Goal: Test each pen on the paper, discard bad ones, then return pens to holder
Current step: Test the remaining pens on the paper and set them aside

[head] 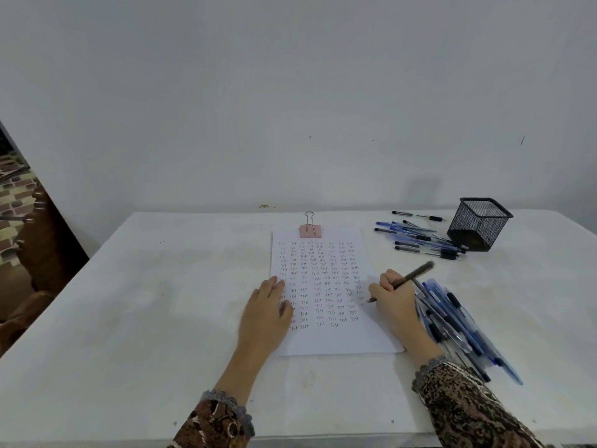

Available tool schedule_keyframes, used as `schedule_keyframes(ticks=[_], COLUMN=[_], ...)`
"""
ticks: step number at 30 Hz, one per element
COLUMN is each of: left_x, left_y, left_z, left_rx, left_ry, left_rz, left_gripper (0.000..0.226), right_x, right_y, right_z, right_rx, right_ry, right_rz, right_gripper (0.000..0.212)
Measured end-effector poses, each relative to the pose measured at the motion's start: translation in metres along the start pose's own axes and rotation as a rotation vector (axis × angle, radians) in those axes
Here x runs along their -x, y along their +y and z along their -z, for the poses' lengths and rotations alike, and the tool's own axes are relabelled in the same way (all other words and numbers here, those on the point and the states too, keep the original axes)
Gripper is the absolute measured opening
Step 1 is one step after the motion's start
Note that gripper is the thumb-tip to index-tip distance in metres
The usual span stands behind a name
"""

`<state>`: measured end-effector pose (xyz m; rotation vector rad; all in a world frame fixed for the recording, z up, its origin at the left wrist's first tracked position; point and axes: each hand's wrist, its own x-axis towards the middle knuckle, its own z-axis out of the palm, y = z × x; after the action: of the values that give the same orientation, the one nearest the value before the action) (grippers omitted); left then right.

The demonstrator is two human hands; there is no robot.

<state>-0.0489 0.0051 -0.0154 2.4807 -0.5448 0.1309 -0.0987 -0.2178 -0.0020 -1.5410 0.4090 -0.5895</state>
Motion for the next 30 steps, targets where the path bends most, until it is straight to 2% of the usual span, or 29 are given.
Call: schedule_keyframes(ticks=[3, 7, 16, 25, 30], left_x=[0.000, -0.001, -0.001, -0.001, -0.001], left_y=[0.000, 0.000, 0.000, 0.000, 0.000], left_z=[0.000, -0.001, -0.001, -0.002, -0.002], left_rx=[0.008, 0.008, -0.002, -0.017, -0.010], left_ry=[0.000, -0.005, -0.015, -0.002, -0.007], left_rz=[0.009, 0.019, 0.019, 0.012, 0.022], left_gripper=[0.047, 0.047, 0.047, 0.047, 0.048], right_x=[-0.003, -0.005, 0.004, 0.010, 0.011], right_y=[-0.002, -0.015, -0.005, -0.003, -0.004], right_z=[0.005, 0.001, -0.024, -0.023, -0.023], right_rx=[-0.268, -0.380, -1.102, -1.158, -1.164], right_ry=[0.068, 0.144, 0.182, 0.163, 0.186], right_rz=[-0.101, -0.116, -0.375, -0.303, -0.318], right_gripper=[0.055, 0.046, 0.027, 0.019, 0.026])
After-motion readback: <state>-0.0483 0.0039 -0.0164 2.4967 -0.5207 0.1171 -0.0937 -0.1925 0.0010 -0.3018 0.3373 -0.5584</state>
